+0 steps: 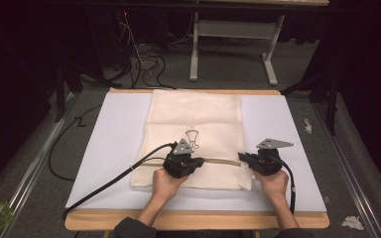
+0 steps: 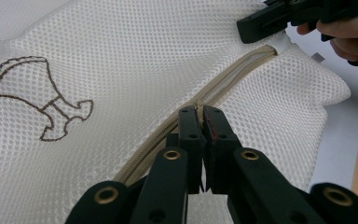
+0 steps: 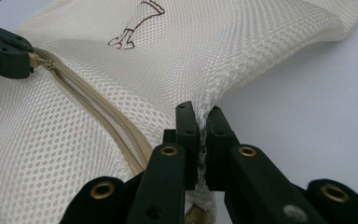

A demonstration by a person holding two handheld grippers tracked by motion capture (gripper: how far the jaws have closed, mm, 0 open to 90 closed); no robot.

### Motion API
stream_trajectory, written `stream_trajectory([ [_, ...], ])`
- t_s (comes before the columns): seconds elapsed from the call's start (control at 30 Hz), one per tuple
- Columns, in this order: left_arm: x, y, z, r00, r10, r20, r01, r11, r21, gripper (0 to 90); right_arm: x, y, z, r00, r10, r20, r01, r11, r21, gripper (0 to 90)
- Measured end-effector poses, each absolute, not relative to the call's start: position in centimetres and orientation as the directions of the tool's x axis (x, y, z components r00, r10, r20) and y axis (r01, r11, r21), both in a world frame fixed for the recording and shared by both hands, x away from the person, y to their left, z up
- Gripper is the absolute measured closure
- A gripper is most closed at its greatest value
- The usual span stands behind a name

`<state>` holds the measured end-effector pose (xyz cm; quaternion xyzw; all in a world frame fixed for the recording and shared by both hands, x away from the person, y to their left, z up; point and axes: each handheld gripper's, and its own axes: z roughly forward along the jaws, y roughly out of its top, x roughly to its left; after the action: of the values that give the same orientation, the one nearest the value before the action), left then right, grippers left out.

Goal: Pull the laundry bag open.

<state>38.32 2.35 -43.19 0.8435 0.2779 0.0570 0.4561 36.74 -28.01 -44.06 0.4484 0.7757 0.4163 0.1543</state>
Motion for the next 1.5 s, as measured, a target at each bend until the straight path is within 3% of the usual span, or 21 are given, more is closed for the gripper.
stream_trajectory([
  [1.5,38.4,5.6,-42.2,0.812,0.559,-0.169,0.434,-0.384,0.815,87.2,36.7,-28.1,-44.1,-0.547,0.824,0.144,0.558,0.232,0.796,88.0],
])
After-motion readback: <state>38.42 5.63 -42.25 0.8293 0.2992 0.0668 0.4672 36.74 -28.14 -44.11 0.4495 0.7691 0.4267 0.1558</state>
